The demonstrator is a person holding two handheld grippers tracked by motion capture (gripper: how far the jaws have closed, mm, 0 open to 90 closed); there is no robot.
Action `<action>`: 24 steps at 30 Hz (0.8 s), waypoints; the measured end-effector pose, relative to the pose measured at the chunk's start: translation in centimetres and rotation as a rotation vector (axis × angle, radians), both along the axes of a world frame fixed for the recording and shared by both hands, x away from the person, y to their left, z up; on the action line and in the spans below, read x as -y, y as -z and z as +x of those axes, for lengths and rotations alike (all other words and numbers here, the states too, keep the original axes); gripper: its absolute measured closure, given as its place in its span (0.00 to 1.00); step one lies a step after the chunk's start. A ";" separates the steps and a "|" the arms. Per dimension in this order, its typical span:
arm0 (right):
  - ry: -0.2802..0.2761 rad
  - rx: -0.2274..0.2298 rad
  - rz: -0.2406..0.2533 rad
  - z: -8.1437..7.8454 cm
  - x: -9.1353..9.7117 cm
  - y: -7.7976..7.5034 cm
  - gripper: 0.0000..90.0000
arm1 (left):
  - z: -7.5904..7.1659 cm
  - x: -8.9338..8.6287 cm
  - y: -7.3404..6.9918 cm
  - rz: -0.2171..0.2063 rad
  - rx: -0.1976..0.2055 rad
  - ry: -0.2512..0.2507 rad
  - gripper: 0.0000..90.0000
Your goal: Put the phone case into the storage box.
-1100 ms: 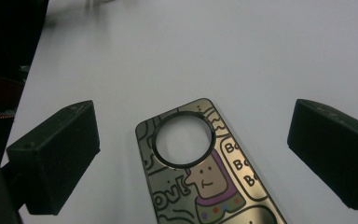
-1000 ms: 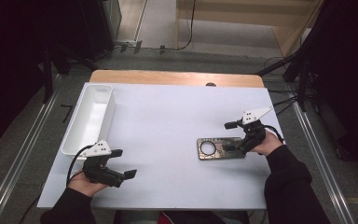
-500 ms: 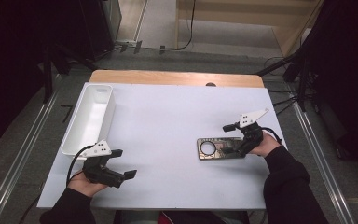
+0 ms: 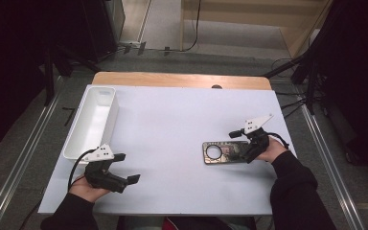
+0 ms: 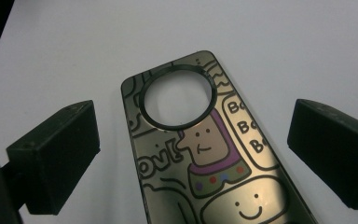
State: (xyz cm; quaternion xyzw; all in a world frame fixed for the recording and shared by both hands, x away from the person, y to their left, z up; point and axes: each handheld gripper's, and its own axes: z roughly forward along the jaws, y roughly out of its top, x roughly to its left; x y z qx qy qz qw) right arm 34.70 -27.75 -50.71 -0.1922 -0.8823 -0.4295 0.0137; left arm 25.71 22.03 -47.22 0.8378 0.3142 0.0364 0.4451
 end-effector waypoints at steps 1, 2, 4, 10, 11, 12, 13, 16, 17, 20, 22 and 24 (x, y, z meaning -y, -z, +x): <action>-0.004 -0.003 -0.003 0.0 0.0 0.1 0.01 | 0.0 0.0 0.0 0.000 0.001 0.002 0.01; -0.005 -0.006 -0.009 0.0 0.0 0.2 0.01 | 0.0 0.0 0.0 0.001 0.001 0.002 0.01; -0.009 -0.008 -0.013 0.0 0.0 0.4 0.01 | 0.0 0.0 0.0 0.001 0.001 0.000 0.01; -0.010 -0.007 -0.016 0.1 0.1 0.8 0.01 | 0.0 0.0 0.0 0.001 0.001 -0.001 0.01; -0.009 -0.006 -0.021 0.1 0.1 0.8 0.01 | 0.0 0.0 0.0 0.001 -0.001 -0.002 0.01; -0.010 -0.008 -0.027 0.1 0.1 0.9 0.01 | 0.0 0.0 0.0 0.001 -0.001 -0.001 0.01; -0.014 -0.010 -0.031 0.1 0.0 1.0 0.01 | 0.0 0.0 0.0 0.002 0.000 0.000 0.01; -0.022 -0.009 -0.033 0.0 0.0 1.3 0.01 | 0.0 0.0 0.0 0.002 0.002 -0.001 0.01; -0.022 -0.008 -0.030 0.1 0.0 1.3 0.01 | 0.0 0.0 0.0 0.001 0.002 -0.002 0.01; -0.020 0.009 -0.045 0.2 0.1 1.4 0.01 | 0.0 0.0 0.0 0.000 0.002 -0.003 0.01; -0.022 0.011 -0.051 0.2 0.0 1.6 0.01 | -0.1 0.0 0.0 0.000 0.002 -0.002 0.01; -0.022 0.005 -0.052 0.2 0.0 1.8 0.01 | 0.0 0.0 0.0 0.003 0.002 -0.002 0.01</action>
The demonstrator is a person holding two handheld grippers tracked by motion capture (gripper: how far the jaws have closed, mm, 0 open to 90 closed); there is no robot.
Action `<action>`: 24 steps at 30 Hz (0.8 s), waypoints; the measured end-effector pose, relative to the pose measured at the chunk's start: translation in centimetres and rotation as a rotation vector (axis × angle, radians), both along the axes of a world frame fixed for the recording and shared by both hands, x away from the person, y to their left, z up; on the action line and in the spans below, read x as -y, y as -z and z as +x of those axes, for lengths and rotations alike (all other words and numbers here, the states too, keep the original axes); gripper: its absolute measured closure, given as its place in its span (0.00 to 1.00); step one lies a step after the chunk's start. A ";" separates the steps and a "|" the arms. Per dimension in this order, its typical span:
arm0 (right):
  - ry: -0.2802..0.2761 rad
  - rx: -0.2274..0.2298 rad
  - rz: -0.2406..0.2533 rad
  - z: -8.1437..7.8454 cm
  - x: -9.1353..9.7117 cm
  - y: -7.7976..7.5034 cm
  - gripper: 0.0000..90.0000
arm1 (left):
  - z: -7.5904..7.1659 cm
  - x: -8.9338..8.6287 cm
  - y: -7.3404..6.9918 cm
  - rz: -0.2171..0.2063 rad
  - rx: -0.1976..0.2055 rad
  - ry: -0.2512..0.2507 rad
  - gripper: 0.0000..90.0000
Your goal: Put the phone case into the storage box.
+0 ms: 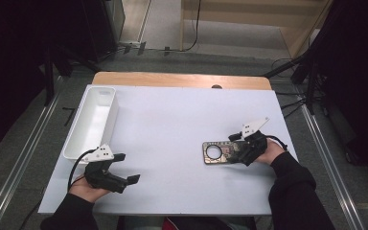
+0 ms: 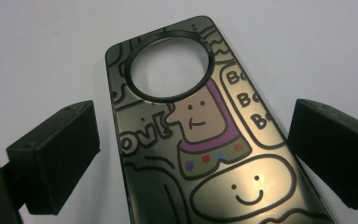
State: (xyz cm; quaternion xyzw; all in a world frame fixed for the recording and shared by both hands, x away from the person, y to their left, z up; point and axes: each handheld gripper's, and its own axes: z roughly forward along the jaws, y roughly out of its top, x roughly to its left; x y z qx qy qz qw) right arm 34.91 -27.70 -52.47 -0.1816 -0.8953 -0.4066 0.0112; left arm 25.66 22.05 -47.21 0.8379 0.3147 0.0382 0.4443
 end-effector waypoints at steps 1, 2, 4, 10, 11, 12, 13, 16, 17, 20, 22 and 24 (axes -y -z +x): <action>0.000 -0.001 0.002 0.0 0.0 0.0 0.01 | 0.0 0.0 0.0 -0.001 0.000 0.000 0.01; -0.001 -0.003 0.005 0.0 0.0 0.0 0.01 | 0.0 0.0 0.0 -0.002 0.000 0.000 0.01; 0.000 -0.007 0.003 0.1 0.0 0.1 0.01 | 0.0 0.0 0.0 -0.002 -0.001 -0.002 0.01; -0.020 0.006 -0.031 0.0 0.0 0.5 0.01 | 0.0 -0.1 0.0 -0.003 -0.001 -0.004 0.01; -0.025 0.015 -0.034 0.0 -0.1 0.5 0.01 | 0.0 -0.1 0.0 -0.002 0.000 -0.002 0.01; -0.026 0.015 -0.036 -0.1 -0.1 0.5 0.01 | 0.0 0.0 0.0 -0.003 -0.001 -0.003 0.01; -0.028 0.020 -0.038 -0.1 -0.1 0.5 0.01 | 0.0 0.0 0.0 -0.004 -0.001 -0.003 0.01; -0.030 0.027 -0.042 -0.1 -0.1 0.5 0.01 | 0.0 0.0 0.0 -0.002 0.001 -0.001 0.01; -0.031 0.030 -0.043 -0.1 -0.1 0.5 0.01 | 0.0 0.0 0.0 -0.002 0.000 -0.001 0.01; -0.038 0.039 -0.056 -0.2 -0.1 0.5 0.01 | 0.0 0.0 0.0 -0.004 0.000 -0.006 0.01; -0.040 0.048 -0.059 -0.3 -0.2 0.5 0.01 | 0.0 0.0 0.0 -0.002 0.001 -0.006 0.01; -0.045 0.056 -0.065 -0.3 -0.2 0.5 0.01 | 0.0 0.0 0.0 -0.002 0.001 -0.002 0.01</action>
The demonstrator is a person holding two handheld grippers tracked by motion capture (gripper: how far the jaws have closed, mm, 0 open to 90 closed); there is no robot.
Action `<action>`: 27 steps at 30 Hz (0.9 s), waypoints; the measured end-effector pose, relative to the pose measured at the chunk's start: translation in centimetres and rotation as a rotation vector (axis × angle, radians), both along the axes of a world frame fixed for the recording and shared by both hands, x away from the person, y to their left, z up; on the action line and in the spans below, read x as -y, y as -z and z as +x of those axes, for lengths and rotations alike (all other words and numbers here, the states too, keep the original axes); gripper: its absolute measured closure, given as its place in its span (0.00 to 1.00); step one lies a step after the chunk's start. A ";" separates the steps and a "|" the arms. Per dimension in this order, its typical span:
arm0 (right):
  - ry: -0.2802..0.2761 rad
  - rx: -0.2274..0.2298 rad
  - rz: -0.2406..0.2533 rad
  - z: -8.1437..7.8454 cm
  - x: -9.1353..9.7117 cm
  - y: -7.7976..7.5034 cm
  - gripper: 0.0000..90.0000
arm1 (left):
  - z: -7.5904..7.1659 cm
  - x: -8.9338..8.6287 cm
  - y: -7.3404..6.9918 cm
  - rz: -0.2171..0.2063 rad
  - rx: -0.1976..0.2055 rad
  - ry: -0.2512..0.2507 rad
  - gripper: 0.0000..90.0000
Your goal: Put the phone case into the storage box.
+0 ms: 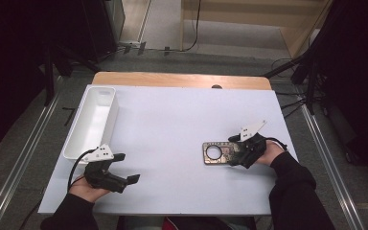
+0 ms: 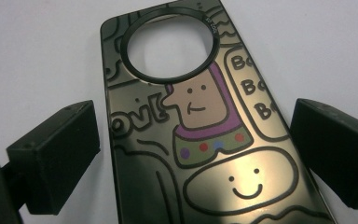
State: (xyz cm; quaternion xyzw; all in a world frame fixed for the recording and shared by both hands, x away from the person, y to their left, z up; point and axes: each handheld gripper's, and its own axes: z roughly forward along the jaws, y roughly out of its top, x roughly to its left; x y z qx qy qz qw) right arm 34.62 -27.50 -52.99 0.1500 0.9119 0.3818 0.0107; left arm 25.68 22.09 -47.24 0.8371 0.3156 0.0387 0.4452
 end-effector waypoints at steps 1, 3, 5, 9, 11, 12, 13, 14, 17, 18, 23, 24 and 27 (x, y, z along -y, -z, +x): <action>0.000 0.002 -0.003 0.0 0.0 0.0 0.01 | 0.0 0.0 0.0 0.000 0.000 0.000 0.01; -0.009 0.018 -0.012 -0.1 -0.1 0.0 0.01 | 0.0 0.0 0.0 0.001 0.000 0.000 0.01; -0.011 0.025 -0.020 -0.1 -0.1 0.0 0.02 | 0.0 -0.1 0.0 -0.001 -0.001 -0.002 0.01; -0.011 0.031 -0.022 -0.2 -0.1 0.0 0.02 | 0.0 -0.1 0.0 -0.002 0.002 -0.003 0.01; -0.012 0.040 -0.027 -0.2 -0.2 0.0 0.02 | 0.0 -0.1 0.0 0.001 0.000 -0.002 0.01; -0.013 0.041 -0.028 -0.2 -0.2 0.0 0.02 | 0.0 0.0 0.0 0.001 -0.001 -0.001 0.01; -0.013 0.045 -0.031 -0.3 -0.2 0.0 0.02 | 0.0 0.0 0.0 0.000 -0.001 -0.001 0.01; -0.018 0.053 -0.037 -0.3 -0.2 0.0 0.02 | 0.0 0.0 0.0 0.000 0.000 -0.001 0.01; -0.029 0.076 -0.057 -0.5 -0.3 0.1 0.02 | 0.0 0.0 0.0 0.000 -0.001 -0.003 0.01; -0.034 0.087 -0.064 -0.5 -0.3 0.1 0.02 | 0.0 0.0 0.0 0.001 -0.001 -0.003 0.01; -0.029 0.087 -0.059 -0.5 -0.3 0.1 0.04 | 0.0 -0.1 0.0 0.000 -0.001 -0.004 0.01; -0.027 0.085 -0.053 -0.5 -0.2 0.1 0.05 | 0.0 -0.1 0.0 -0.001 -0.001 -0.004 0.01; -0.030 0.088 -0.054 -0.4 -0.2 0.0 0.05 | 0.0 -0.1 0.0 0.000 -0.001 -0.004 0.01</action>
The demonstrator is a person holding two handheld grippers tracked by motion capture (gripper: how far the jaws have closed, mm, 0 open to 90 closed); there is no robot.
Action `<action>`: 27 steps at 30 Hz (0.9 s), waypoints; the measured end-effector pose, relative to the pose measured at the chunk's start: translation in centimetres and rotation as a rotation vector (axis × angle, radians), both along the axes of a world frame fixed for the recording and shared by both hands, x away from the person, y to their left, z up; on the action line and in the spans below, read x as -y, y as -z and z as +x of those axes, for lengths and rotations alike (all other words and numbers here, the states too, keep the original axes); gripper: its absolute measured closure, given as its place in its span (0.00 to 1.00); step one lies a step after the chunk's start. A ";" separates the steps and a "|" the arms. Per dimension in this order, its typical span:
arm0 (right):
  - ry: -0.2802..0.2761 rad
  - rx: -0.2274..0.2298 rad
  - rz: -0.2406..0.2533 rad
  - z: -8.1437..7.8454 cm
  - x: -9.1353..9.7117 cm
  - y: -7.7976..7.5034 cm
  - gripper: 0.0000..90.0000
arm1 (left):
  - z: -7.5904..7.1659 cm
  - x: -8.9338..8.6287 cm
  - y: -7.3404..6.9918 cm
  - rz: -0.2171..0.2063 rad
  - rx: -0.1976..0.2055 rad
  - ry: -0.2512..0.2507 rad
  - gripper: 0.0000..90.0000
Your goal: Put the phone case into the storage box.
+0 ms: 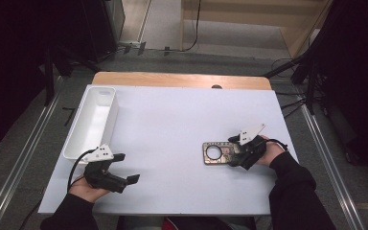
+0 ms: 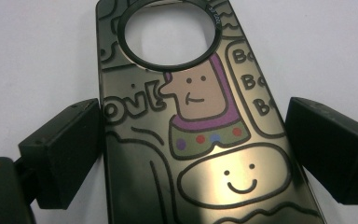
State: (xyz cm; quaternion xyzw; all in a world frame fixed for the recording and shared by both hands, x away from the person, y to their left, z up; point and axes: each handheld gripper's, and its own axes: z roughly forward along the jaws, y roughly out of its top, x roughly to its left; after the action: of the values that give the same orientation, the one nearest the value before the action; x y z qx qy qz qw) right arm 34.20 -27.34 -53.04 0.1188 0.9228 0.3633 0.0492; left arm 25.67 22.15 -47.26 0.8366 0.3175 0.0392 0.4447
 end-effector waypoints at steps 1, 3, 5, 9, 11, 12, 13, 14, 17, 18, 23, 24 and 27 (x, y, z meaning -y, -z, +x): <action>0.000 -0.001 -0.001 0.0 0.0 0.0 0.05 | 0.0 0.0 0.0 -0.001 0.000 0.000 0.01; -0.004 0.001 -0.001 0.0 0.0 0.0 0.06 | 0.0 0.0 0.0 -0.001 0.001 0.000 0.01; -0.007 0.003 0.000 0.0 0.0 0.0 0.06 | 0.0 0.0 0.0 0.000 0.002 0.000 0.01; -0.009 0.006 -0.001 0.0 0.0 0.0 0.06 | 0.0 0.0 0.0 0.000 0.001 0.000 0.01; -0.009 0.008 -0.002 0.0 0.0 0.0 0.06 | 0.0 0.0 0.0 0.001 0.001 -0.001 0.01; -0.008 0.009 -0.003 0.0 0.0 0.0 0.06 | -0.1 0.0 0.0 0.001 0.001 -0.002 0.01; -0.008 0.009 -0.001 0.0 0.0 0.0 0.06 | -0.1 0.0 0.0 0.001 0.001 -0.002 0.01; -0.008 0.009 -0.002 -0.1 0.0 0.0 0.06 | -0.1 0.0 0.0 -0.001 0.001 -0.002 0.01; -0.011 0.011 -0.002 0.0 0.1 0.0 0.06 | -0.1 0.0 0.0 0.001 0.001 -0.002 0.01; -0.013 0.013 -0.001 0.0 0.1 0.0 0.06 | -0.1 0.0 0.0 0.001 0.002 -0.002 0.01; -0.020 0.017 0.003 -0.1 0.1 0.0 0.09 | -0.1 0.0 0.0 0.000 0.002 -0.002 0.01; -0.024 0.018 0.003 -0.2 0.2 0.0 0.10 | -0.1 0.0 0.0 0.001 0.002 -0.003 0.01; -0.026 0.018 0.006 -0.2 0.2 0.0 0.11 | -0.1 0.0 0.0 0.001 0.002 -0.003 0.01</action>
State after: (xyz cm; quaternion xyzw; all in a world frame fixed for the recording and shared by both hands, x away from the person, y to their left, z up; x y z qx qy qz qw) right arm 34.02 -27.53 -53.02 0.1037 0.9226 0.3677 0.0522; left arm 25.61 22.14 -47.24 0.8363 0.3183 0.0410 0.4445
